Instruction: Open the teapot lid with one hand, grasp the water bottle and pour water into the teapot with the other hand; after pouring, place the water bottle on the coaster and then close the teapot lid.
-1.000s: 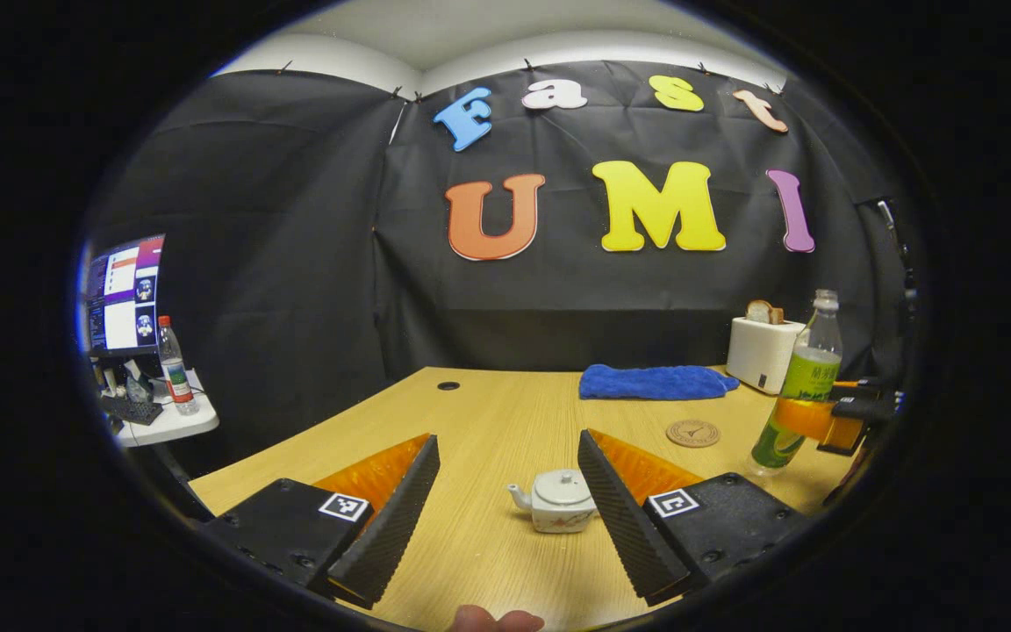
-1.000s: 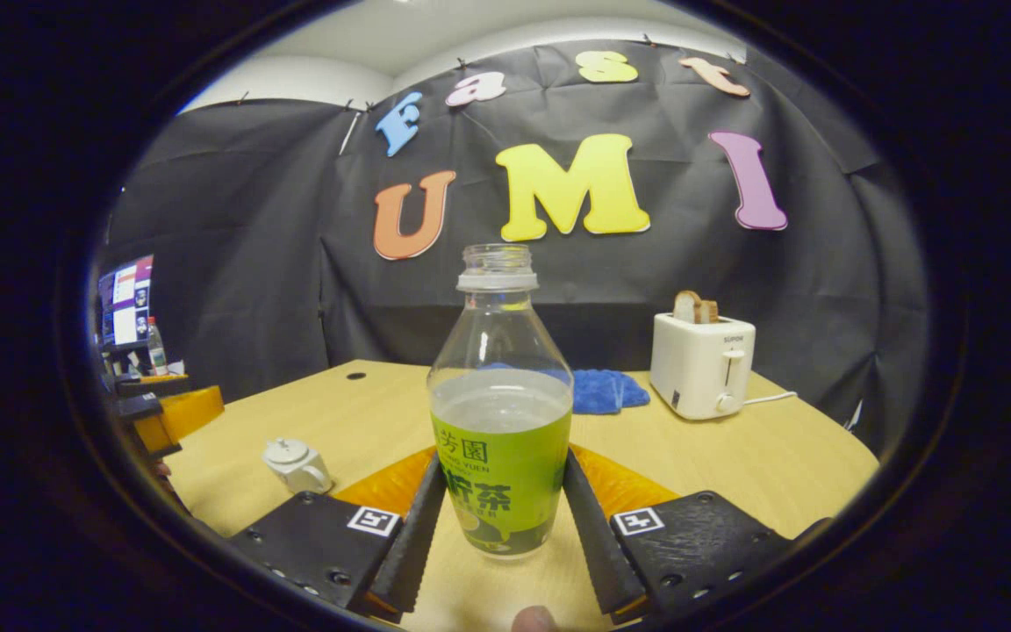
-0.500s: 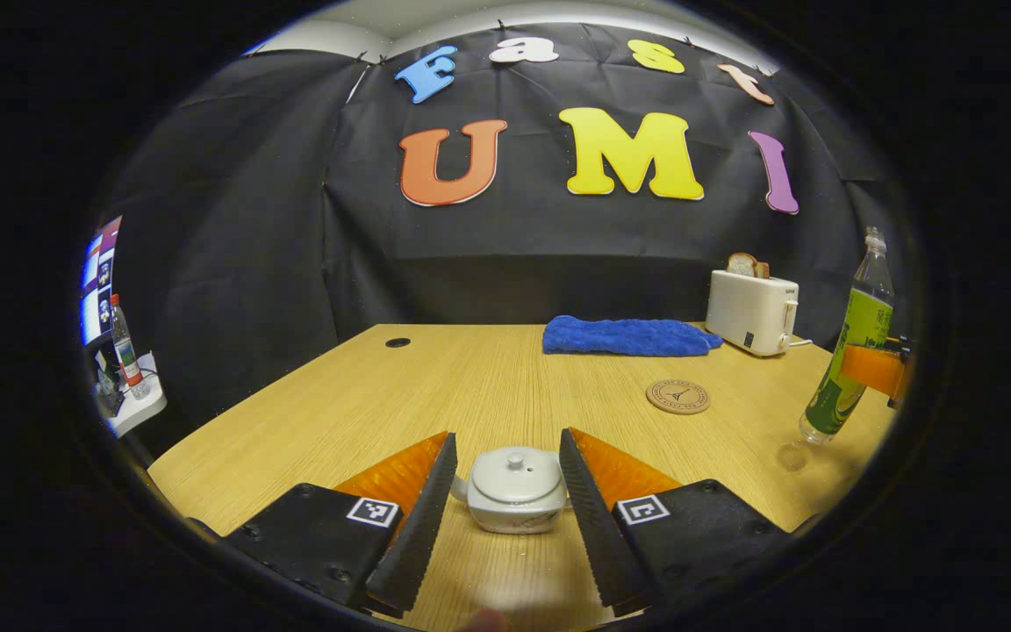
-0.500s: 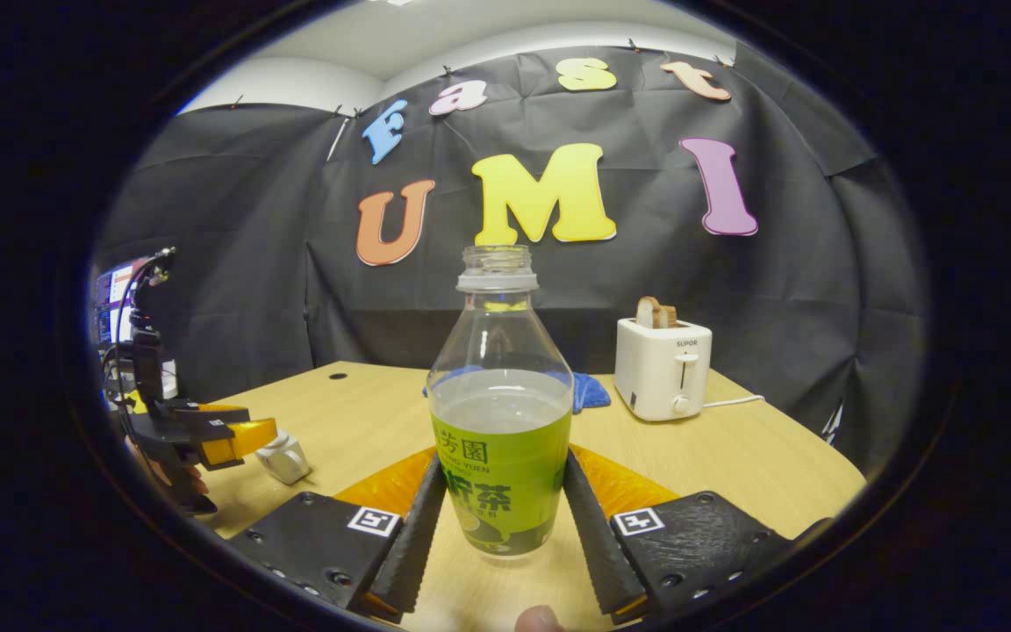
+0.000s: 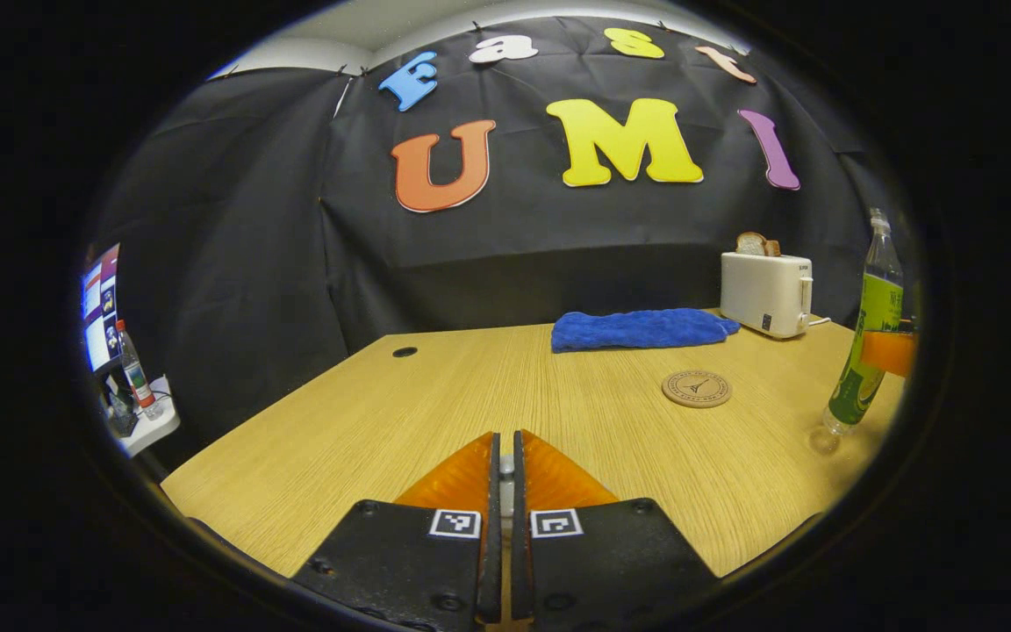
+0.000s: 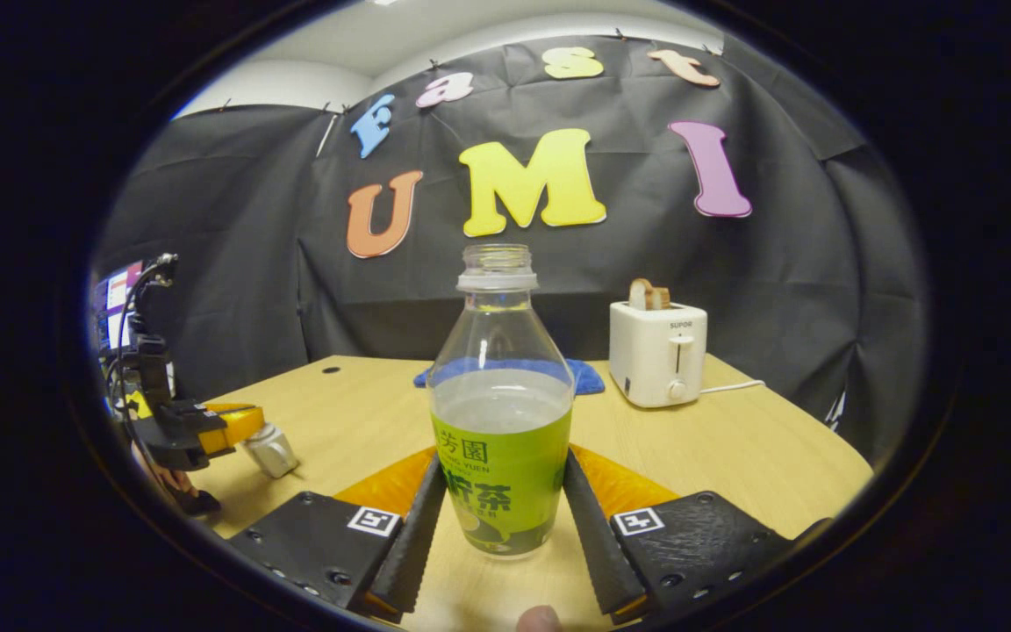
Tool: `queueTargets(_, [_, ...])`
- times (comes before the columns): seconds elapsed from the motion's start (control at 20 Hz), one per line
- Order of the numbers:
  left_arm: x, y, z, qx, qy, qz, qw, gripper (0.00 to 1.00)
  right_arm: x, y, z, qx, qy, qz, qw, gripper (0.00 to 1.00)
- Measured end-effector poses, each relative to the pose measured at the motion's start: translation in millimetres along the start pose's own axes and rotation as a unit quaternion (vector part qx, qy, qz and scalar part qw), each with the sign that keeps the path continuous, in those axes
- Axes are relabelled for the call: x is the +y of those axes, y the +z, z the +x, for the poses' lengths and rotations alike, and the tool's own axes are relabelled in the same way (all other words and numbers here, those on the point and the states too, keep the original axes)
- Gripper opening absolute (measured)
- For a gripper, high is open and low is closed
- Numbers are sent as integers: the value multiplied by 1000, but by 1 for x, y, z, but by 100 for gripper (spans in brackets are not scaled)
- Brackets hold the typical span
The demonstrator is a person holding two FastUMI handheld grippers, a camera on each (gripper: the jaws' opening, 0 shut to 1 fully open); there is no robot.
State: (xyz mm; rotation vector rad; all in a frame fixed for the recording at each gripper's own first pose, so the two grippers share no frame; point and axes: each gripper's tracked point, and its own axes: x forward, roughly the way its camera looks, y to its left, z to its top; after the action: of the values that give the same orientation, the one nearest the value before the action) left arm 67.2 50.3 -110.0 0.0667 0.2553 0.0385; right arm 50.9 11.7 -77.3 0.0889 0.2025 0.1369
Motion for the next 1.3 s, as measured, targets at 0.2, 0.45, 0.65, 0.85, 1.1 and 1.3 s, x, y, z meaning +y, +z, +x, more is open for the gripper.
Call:
queueTargets(0.2, [0,2,-1,0,-10,3,1000,3,1,0,0,0,5,1,1000,73])
queueTargets(0.45, [3,13,-10,-15,-17,-12,1000,3,9,-1,-2,1,17,-4,1000,73])
queueTargets(0.65, [14,30,-27,-37,-18,-22,999,3,26,1,-4,4,39,-25,999,73])
queueTargets(0.85, [37,44,-54,-62,-15,-39,997,2,66,2,0,26,81,-121,989,73])
queueTargets(1.1, [63,46,-69,-69,-3,-71,995,2,104,-14,15,64,115,-262,956,71])
queueTargets(1.3, [84,37,-70,-64,3,-76,995,2,124,-11,53,72,104,-402,907,71])
